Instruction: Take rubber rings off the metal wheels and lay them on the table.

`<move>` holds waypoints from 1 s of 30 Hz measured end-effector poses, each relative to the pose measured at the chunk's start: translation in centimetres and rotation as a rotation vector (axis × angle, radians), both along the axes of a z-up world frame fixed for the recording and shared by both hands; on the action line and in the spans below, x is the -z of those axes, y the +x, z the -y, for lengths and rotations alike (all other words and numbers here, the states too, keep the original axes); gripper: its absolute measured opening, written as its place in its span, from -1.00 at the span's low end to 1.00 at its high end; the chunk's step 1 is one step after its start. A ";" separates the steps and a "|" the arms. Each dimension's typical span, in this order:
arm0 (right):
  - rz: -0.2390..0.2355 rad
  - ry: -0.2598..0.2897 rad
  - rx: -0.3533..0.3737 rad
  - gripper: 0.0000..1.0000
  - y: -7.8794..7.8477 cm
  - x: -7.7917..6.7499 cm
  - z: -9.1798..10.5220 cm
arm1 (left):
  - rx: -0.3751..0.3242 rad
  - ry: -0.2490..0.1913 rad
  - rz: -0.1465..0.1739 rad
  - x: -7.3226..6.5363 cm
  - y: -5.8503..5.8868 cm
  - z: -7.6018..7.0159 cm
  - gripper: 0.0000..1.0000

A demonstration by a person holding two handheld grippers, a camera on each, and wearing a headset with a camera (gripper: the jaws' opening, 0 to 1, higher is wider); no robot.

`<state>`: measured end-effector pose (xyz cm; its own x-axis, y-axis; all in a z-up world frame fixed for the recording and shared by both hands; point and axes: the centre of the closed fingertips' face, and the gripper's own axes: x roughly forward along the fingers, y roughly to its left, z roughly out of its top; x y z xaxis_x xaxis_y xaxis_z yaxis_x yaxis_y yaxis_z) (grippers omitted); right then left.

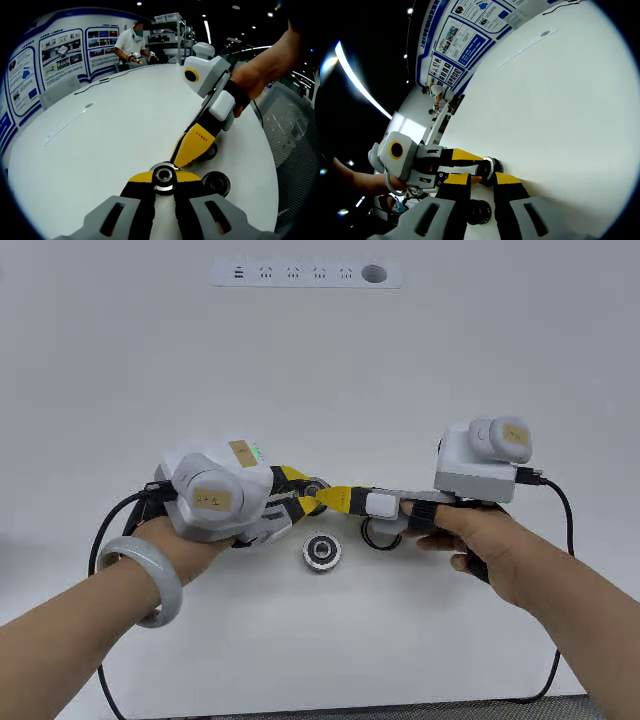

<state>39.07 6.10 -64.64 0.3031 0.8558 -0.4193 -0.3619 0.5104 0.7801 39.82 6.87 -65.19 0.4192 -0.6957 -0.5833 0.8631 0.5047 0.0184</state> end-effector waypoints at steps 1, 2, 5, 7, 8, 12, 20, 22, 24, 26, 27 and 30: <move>0.001 -0.011 0.002 -0.68 0.1 0.2 0.1 | 0.001 0.000 0.000 0.0 0.0 0.0 -0.74; 0.002 -0.017 0.003 -0.72 0.1 0.3 0.1 | 0.002 0.000 0.000 0.0 0.0 0.0 -0.74; 0.006 -0.031 0.004 -0.78 0.2 0.5 0.2 | 0.001 -0.001 -0.001 0.0 0.0 0.0 -0.74; 0.006 -0.037 0.005 -0.80 0.3 0.7 0.4 | 0.001 -0.001 -0.001 0.0 0.0 0.0 -0.74; 0.007 -0.040 0.006 -0.82 0.3 0.7 0.4 | 0.001 -0.001 -0.001 0.0 0.0 0.0 -0.74; 0.011 -0.056 0.003 -0.86 0.3 0.8 0.4 | 0.001 -0.001 -0.001 0.0 0.0 0.0 -0.74; 0.023 -0.076 -0.004 -0.93 0.3 0.9 0.4 | 0.003 0.001 -0.001 0.0 -0.1 -0.1 -0.74; 0.030 -0.073 -0.003 -0.96 0.3 0.7 0.4 | 0.004 0.001 -0.001 0.0 -0.1 -0.1 -0.74; 0.043 -0.084 -0.010 -0.96 0.3 0.7 0.4 | 0.004 0.001 -0.002 0.0 -0.1 -0.1 -0.74; 0.043 -0.082 -0.008 -0.97 0.3 0.6 0.3 | 0.004 0.001 -0.002 0.0 -0.1 -0.1 -0.74; 0.045 -0.082 -0.008 -0.97 0.3 0.6 0.3 | 0.004 0.001 -0.002 0.0 -0.1 -0.1 -0.74; 0.054 -0.077 -0.006 -0.97 0.3 0.4 0.2 | 0.005 0.004 -0.003 0.0 -0.1 -0.1 -0.74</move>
